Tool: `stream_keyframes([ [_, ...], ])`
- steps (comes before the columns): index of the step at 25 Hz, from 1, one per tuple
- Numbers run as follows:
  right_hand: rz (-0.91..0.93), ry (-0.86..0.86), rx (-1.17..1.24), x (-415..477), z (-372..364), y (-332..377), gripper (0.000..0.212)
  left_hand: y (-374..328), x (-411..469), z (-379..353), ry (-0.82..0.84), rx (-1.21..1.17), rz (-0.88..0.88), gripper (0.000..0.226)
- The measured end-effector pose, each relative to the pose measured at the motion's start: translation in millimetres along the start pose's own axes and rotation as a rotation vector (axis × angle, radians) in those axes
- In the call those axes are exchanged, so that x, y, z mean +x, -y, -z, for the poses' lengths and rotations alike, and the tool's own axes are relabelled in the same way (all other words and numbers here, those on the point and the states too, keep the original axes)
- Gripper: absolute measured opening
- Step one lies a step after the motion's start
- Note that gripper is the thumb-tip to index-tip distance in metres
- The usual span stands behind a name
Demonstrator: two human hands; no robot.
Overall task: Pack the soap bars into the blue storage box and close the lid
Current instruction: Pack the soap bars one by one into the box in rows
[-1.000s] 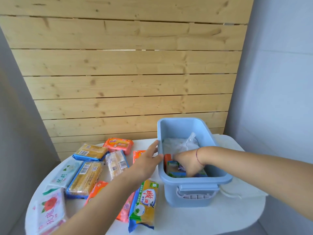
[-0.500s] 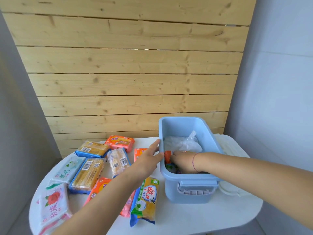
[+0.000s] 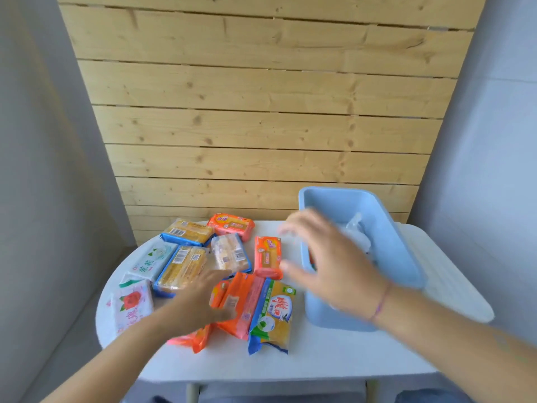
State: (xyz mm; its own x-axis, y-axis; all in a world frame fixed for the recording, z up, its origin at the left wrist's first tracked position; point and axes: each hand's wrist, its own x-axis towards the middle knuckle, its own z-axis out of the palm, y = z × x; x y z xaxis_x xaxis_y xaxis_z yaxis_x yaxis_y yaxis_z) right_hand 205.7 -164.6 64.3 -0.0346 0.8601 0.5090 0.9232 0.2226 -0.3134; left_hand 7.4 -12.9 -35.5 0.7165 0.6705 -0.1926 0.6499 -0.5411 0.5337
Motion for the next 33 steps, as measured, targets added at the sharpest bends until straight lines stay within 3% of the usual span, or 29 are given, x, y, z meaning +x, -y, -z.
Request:
stream_keyframes([
  [2,-0.056,0.213,0.028,-29.7,-45.2,18.5,0.045,9.9,-8.2,-16.3,0.032,0.160,-0.046,0.102],
  [4,-0.317,0.365,-0.007,-53.0,-95.6,17.8,0.059,15.6,-11.6,-31.2,-0.049,0.243,-0.013,0.107],
  [8,-0.698,0.201,-0.135,-55.2,-152.6,15.4,0.081,10.4,-16.4,-60.8,-0.213,0.216,0.135,0.095],
  [12,-0.871,0.185,-0.021,-42.9,-163.1,22.5,0.078,7.1,-18.0,-70.0,-0.330,0.240,0.213,0.077],
  [16,-0.858,0.257,-0.062,-51.0,-154.8,12.6,0.080,13.0,-18.8,-66.7,-0.376,0.242,0.242,0.068],
  [19,-0.880,0.284,-0.112,-61.5,-152.3,11.7,0.080,14.6,-19.9,-61.1,-0.434,0.113,0.332,0.065],
  [21,-0.844,0.224,-0.148,-64.7,-152.2,17.8,0.081,15.0,-23.0,-55.5,-0.465,-0.073,0.365,0.059],
  [24,-0.681,0.114,-0.205,-65.1,-149.7,21.9,0.076,7.0,-35.1,-38.2,-0.549,-0.560,0.447,0.049],
  [25,-0.628,0.071,-0.122,-62.2,-145.6,28.8,0.068,1.0,-40.3,-33.4,-0.572,-0.726,0.454,0.049],
  [27,-0.588,-0.019,0.150,-48.0,-126.6,48.3,0.054,-22.3,-52.4,-22.5,-0.615,-0.974,0.366,0.048],
  [29,-0.623,-0.032,0.432,-27.7,-98.6,61.3,0.053,-52.6,-58.9,-12.4,-0.600,-1.093,0.208,0.045],
  [33,-0.641,-0.102,0.396,13.1,-28.9,36.2,0.069,-116.2,-40.0,2.2,-0.412,-1.149,-0.049,0.048],
])
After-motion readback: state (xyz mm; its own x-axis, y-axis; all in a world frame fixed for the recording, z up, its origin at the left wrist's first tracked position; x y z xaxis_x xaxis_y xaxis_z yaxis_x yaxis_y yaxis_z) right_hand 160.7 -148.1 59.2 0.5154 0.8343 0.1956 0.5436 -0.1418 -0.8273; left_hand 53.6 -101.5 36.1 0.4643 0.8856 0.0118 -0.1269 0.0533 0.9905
